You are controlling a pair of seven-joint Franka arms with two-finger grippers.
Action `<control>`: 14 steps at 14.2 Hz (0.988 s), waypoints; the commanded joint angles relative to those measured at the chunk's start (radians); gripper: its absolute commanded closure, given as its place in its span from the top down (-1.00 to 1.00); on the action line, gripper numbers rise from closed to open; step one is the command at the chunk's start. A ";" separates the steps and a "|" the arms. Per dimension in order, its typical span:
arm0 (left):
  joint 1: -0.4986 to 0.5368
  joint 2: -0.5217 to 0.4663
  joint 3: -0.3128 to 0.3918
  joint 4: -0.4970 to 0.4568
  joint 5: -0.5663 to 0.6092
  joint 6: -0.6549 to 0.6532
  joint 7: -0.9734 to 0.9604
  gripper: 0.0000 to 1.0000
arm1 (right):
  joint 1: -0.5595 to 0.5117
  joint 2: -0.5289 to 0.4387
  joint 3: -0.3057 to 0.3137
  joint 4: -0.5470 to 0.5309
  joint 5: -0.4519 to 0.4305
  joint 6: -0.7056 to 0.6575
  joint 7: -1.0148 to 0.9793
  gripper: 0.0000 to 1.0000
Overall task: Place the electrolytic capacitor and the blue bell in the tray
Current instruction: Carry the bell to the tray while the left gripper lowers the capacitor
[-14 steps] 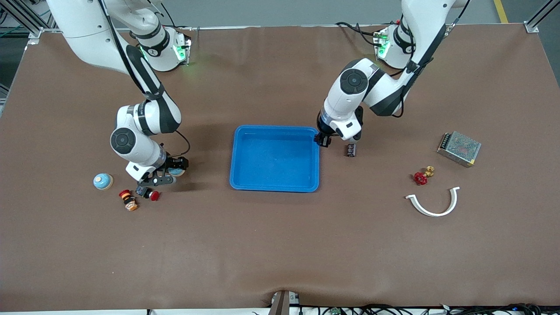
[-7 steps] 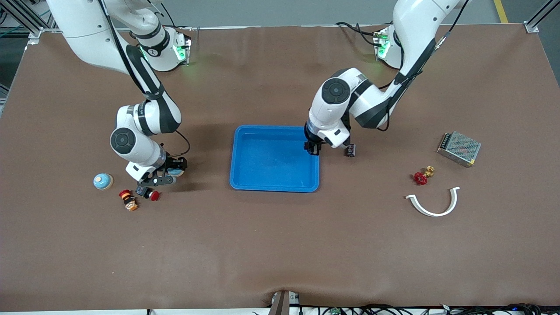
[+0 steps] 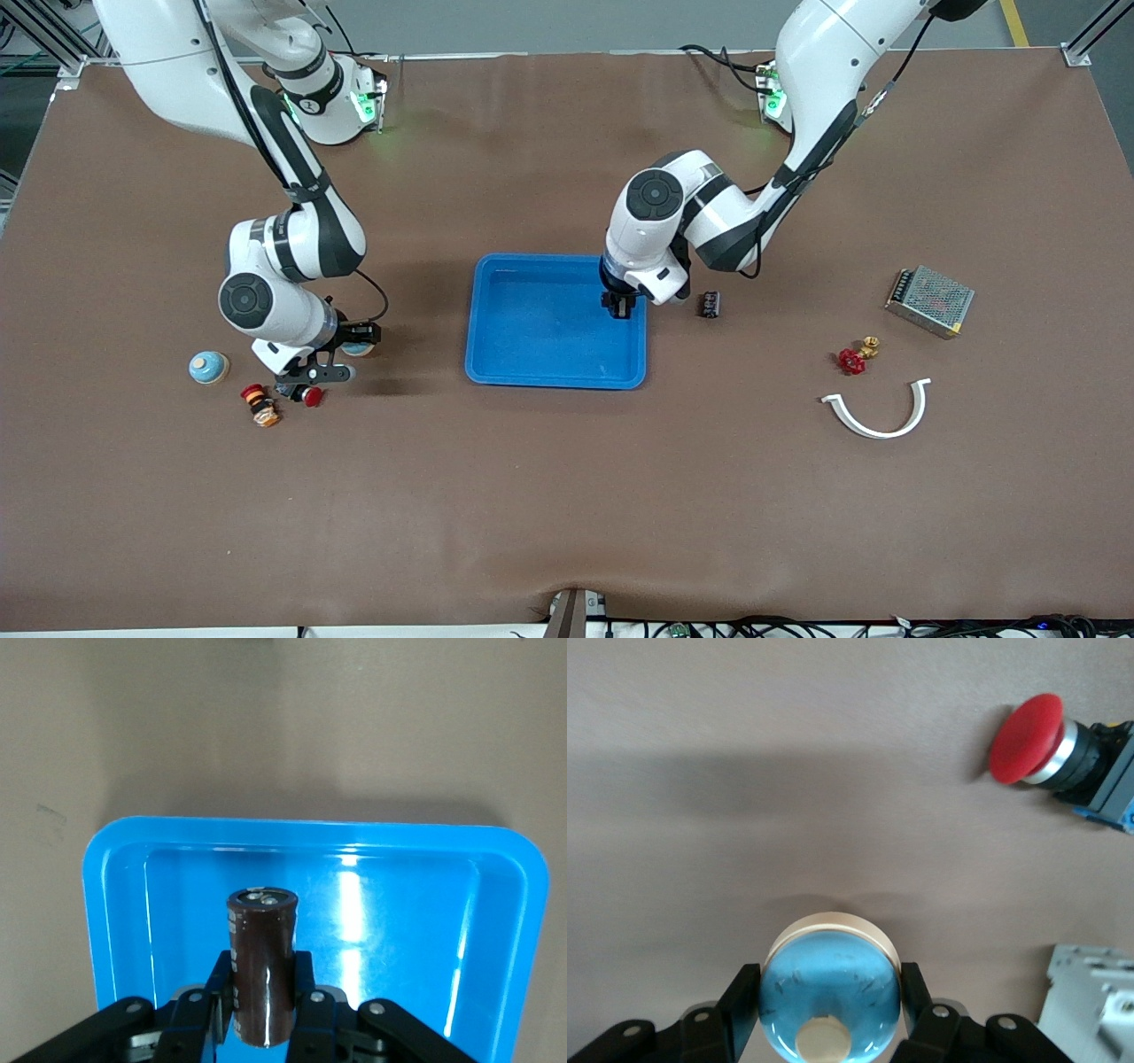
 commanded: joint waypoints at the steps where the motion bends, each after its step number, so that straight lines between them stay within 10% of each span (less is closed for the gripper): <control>1: -0.071 0.034 0.055 0.041 0.029 -0.019 -0.051 -1.00 | 0.082 -0.033 -0.004 0.006 -0.001 -0.032 0.163 -0.07; 14: -0.171 0.095 0.106 0.102 0.028 -0.013 -0.114 -1.00 | 0.425 -0.024 -0.002 0.035 0.013 -0.019 0.587 -0.07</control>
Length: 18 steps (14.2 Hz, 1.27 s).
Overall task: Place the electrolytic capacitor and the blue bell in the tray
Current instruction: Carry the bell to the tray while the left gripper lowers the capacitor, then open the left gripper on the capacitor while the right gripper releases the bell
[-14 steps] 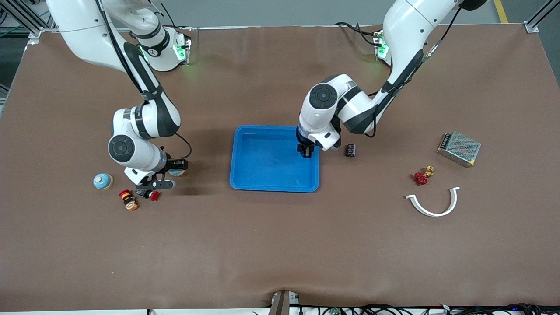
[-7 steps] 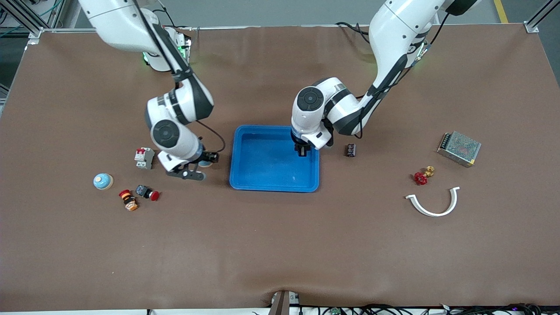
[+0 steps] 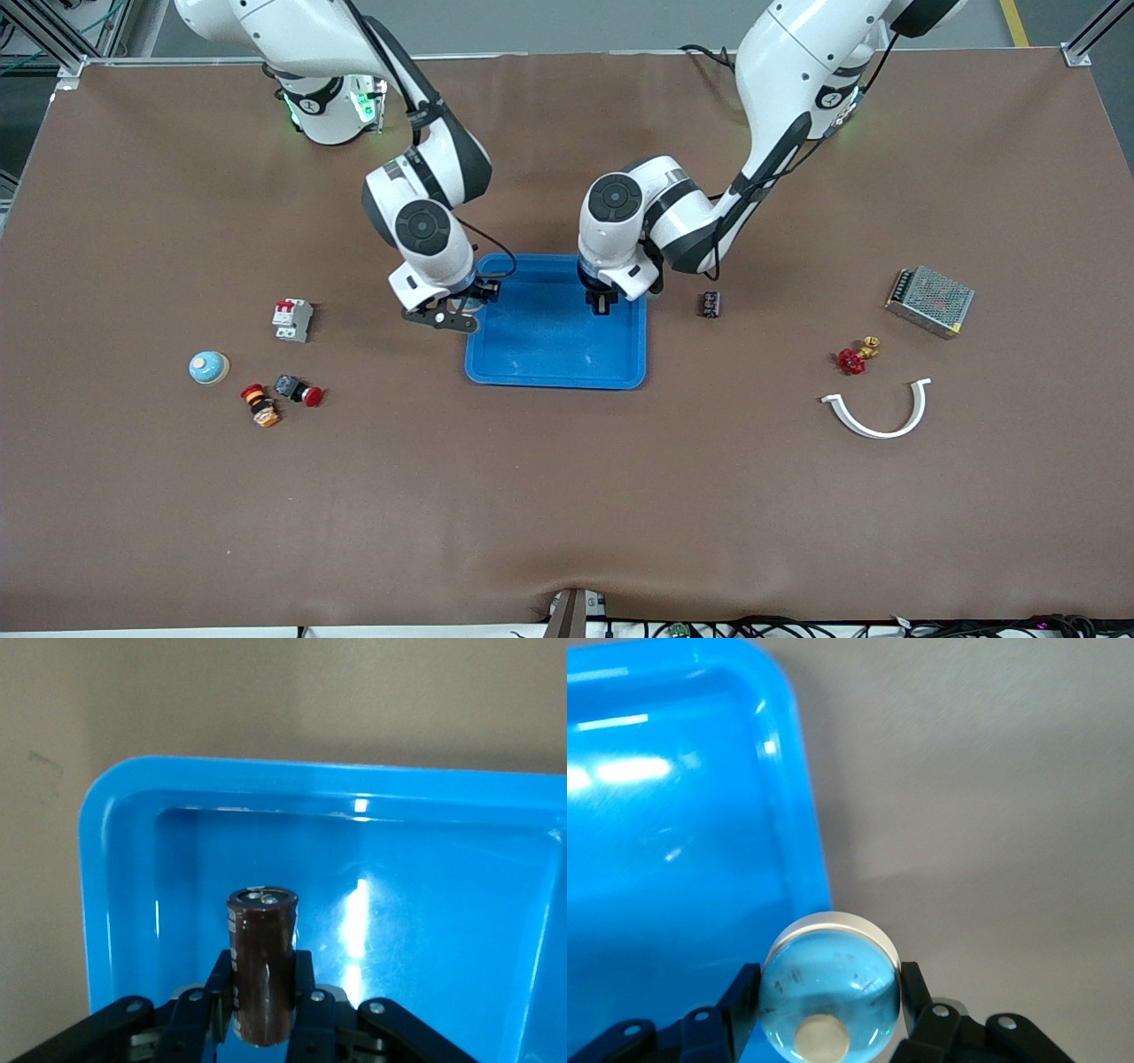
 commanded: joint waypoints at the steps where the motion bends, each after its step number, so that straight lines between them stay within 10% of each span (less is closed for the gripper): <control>1: -0.014 0.020 0.010 0.041 0.026 -0.011 -0.034 -1.00 | 0.044 -0.005 -0.009 0.002 0.012 -0.001 0.026 -0.07; 18: -0.013 0.068 0.010 0.030 0.063 0.113 -0.042 -1.00 | 0.111 0.095 0.006 0.002 0.064 0.189 0.021 -0.05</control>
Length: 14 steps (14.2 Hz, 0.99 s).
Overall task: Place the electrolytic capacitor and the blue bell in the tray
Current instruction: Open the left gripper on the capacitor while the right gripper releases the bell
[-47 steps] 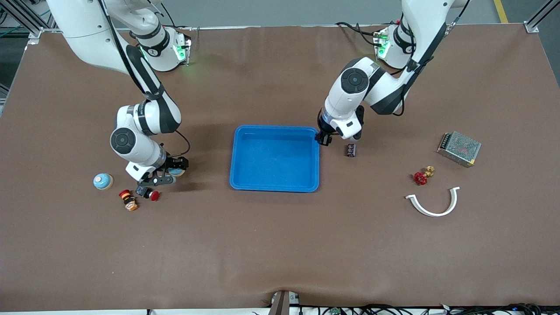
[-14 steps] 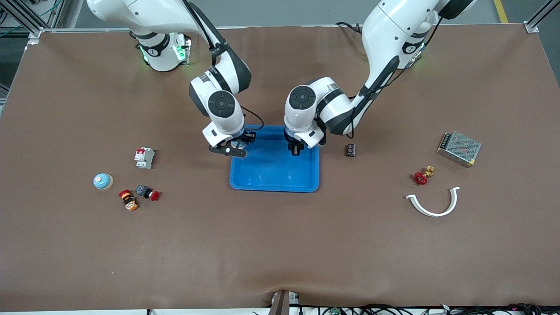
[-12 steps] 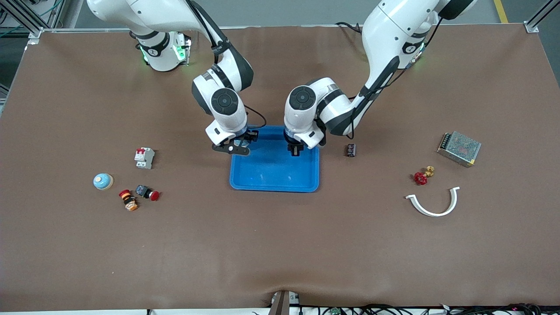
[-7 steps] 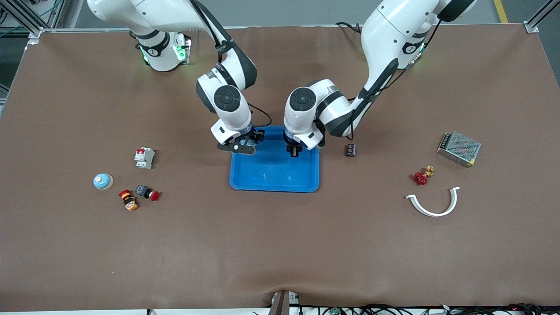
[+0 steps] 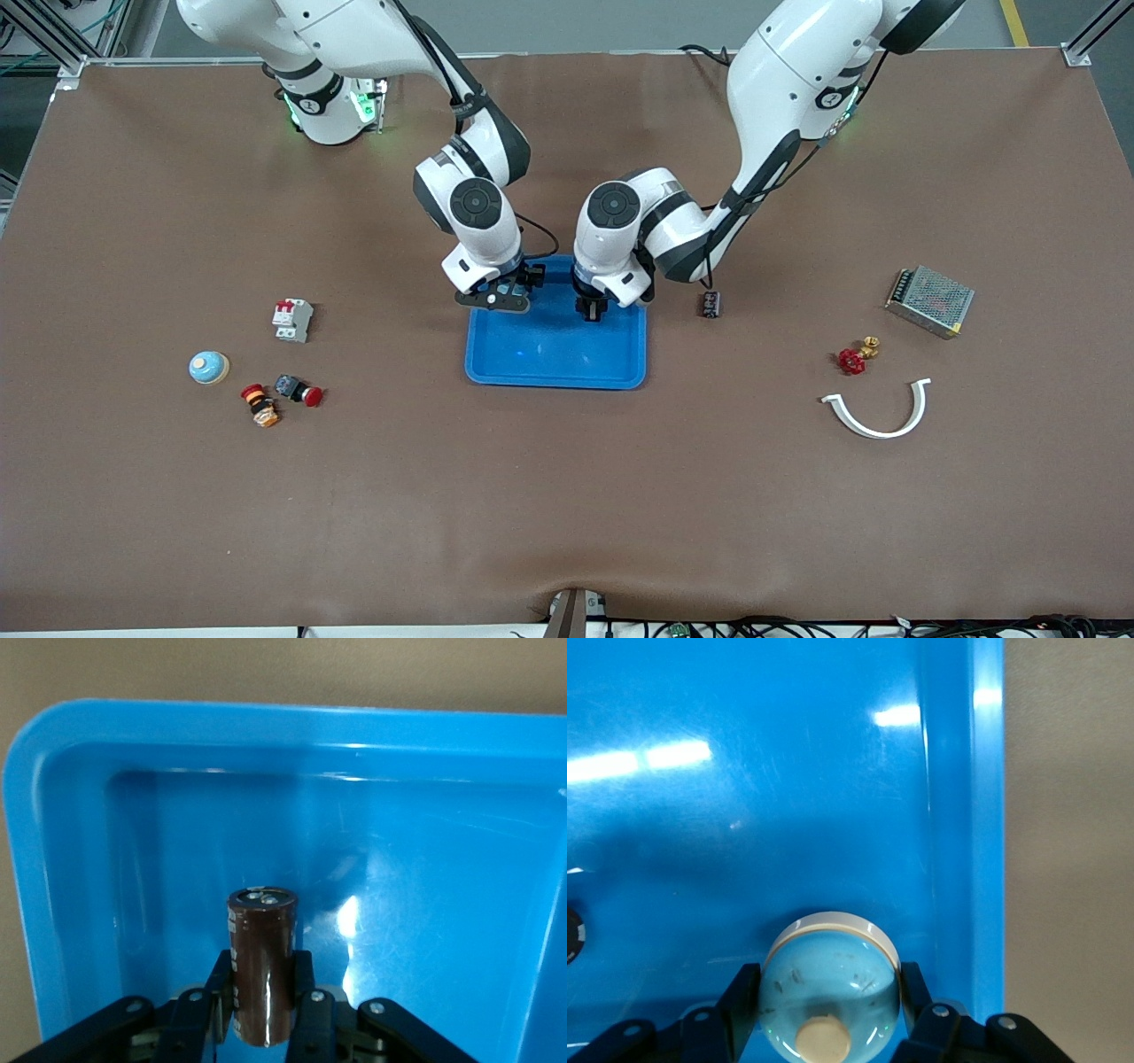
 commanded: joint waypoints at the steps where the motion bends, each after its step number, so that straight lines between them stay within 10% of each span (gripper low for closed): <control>1: -0.011 0.003 0.009 0.009 0.035 0.018 -0.041 -1.00 | 0.010 0.010 -0.003 0.002 0.017 0.022 0.006 -0.05; 5: -0.011 0.005 0.009 0.001 0.044 0.018 -0.039 -1.00 | 0.013 0.018 -0.004 0.002 0.018 0.035 0.010 0.05; 6: -0.011 0.005 0.009 -0.001 0.044 0.018 -0.039 -1.00 | 0.013 0.019 -0.004 0.002 0.018 0.038 0.011 0.29; 7: -0.011 0.005 0.009 -0.002 0.044 0.018 -0.039 -1.00 | 0.013 0.021 -0.003 0.002 0.018 0.038 0.011 0.96; 14: -0.016 0.014 0.009 -0.004 0.051 0.019 -0.039 -1.00 | -0.010 -0.080 -0.010 0.002 0.014 -0.098 -0.047 1.00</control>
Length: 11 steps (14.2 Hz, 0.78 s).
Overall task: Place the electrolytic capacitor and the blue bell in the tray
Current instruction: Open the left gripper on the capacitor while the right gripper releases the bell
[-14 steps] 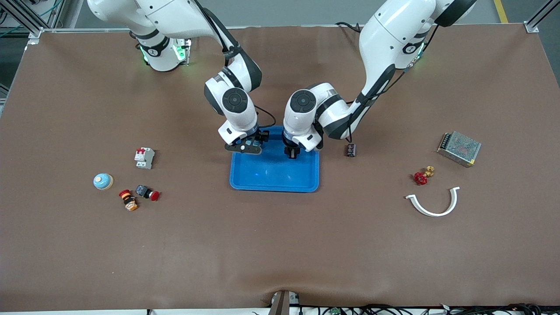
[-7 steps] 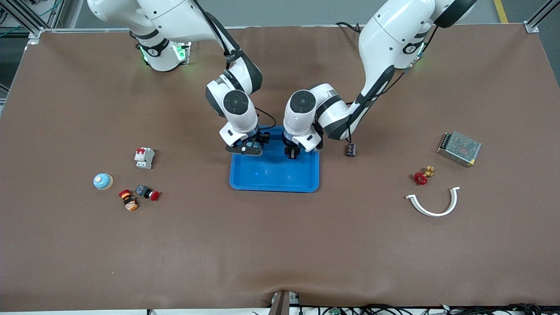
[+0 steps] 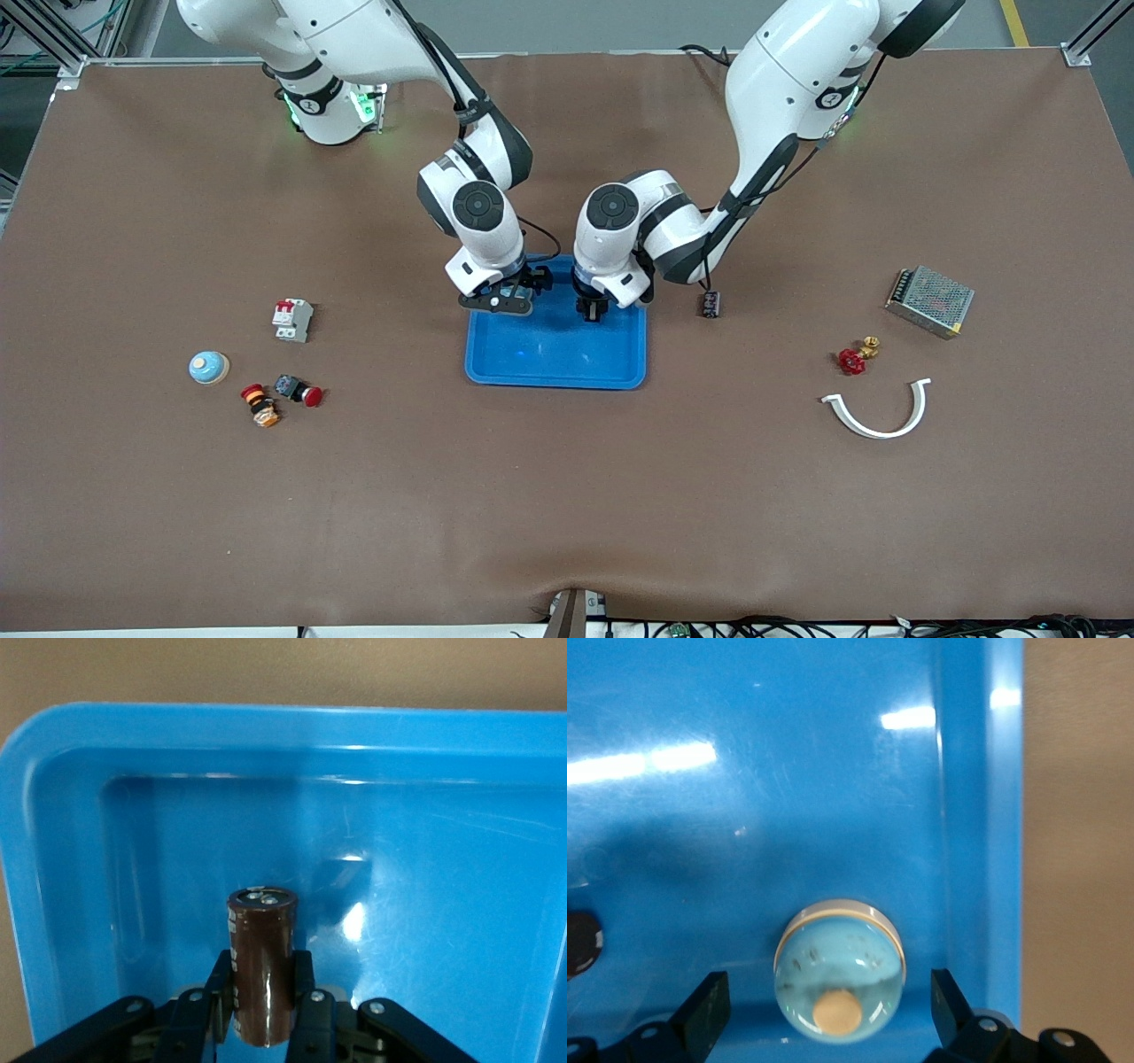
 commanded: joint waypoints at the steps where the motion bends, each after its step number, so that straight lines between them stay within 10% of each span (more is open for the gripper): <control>1: -0.024 0.009 0.009 -0.002 0.034 0.017 -0.039 -1.00 | -0.030 -0.107 -0.009 -0.012 0.011 -0.132 -0.098 1.00; 3: -0.025 0.012 0.015 -0.002 0.048 0.017 -0.039 -0.99 | -0.092 -0.176 -0.008 -0.013 0.011 -0.230 -0.207 1.00; 5: -0.025 0.015 0.015 -0.002 0.080 0.015 -0.041 0.99 | -0.138 -0.248 -0.011 -0.023 -0.003 -0.316 -0.331 1.00; 11: -0.019 0.000 0.012 0.012 0.082 -0.029 -0.037 1.00 | -0.238 -0.444 -0.013 -0.156 -0.283 -0.393 -0.481 1.00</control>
